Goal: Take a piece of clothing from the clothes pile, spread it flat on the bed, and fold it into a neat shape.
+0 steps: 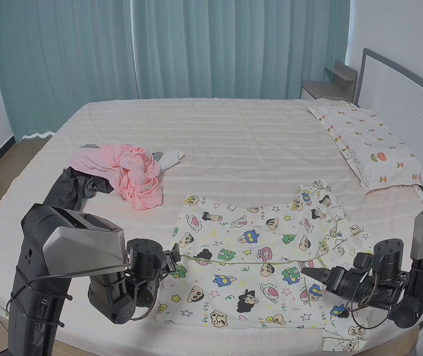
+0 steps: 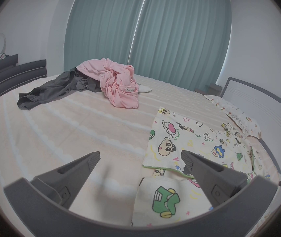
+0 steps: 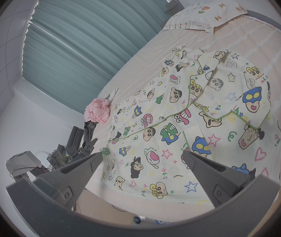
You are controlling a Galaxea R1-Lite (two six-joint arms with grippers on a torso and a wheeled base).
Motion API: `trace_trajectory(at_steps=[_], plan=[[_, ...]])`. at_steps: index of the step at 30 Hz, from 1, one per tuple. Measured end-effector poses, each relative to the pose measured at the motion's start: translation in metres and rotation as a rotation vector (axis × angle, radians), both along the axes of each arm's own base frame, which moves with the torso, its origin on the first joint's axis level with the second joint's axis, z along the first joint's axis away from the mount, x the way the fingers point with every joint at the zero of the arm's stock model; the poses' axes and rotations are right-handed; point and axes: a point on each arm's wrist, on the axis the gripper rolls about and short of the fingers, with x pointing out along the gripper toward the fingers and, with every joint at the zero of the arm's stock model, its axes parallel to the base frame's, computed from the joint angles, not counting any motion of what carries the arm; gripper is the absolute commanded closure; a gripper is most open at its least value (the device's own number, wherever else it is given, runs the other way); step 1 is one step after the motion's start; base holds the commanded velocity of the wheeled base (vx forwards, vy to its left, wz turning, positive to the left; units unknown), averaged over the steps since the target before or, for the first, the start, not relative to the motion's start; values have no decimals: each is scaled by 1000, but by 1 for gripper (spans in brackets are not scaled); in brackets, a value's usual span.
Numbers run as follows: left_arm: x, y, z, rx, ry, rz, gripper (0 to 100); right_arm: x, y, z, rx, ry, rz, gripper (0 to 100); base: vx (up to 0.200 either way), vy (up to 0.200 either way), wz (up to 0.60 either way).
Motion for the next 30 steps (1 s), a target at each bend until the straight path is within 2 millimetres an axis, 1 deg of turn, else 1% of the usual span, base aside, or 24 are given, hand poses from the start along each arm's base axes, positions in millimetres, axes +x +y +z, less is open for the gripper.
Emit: trace_trajectory(at_steps=[5,9,11,14,17,24,27,30], plan=[[-18,8,14,-74,31,-16,0,0,0,0,-18,-11,9,0,0,0,0],[-43,3,27,-177,70,-68,0,0,-1,0,-44,-22,-2,0,0,0,0],[-57,-4,31,-238,101,-109,0,0,-1,0,-59,-28,-9,0,-200,0,0],[-72,-8,35,-295,139,-154,0,1,-1,-2,-78,-31,-18,0,-200,0,0],[-77,-7,35,-310,156,-155,0,1,-1,-3,-88,-30,-19,0,-200,0,0],[-84,-5,24,-301,217,-164,0,1,-1,-7,-112,-22,-8,0,-200,0,0],[-85,-5,20,-298,238,-172,0,1,-1,-8,-118,-17,-6,0,-200,200,0],[-86,-4,17,-301,255,-184,0,1,-1,-10,-121,-12,-7,0,0,0,0]])
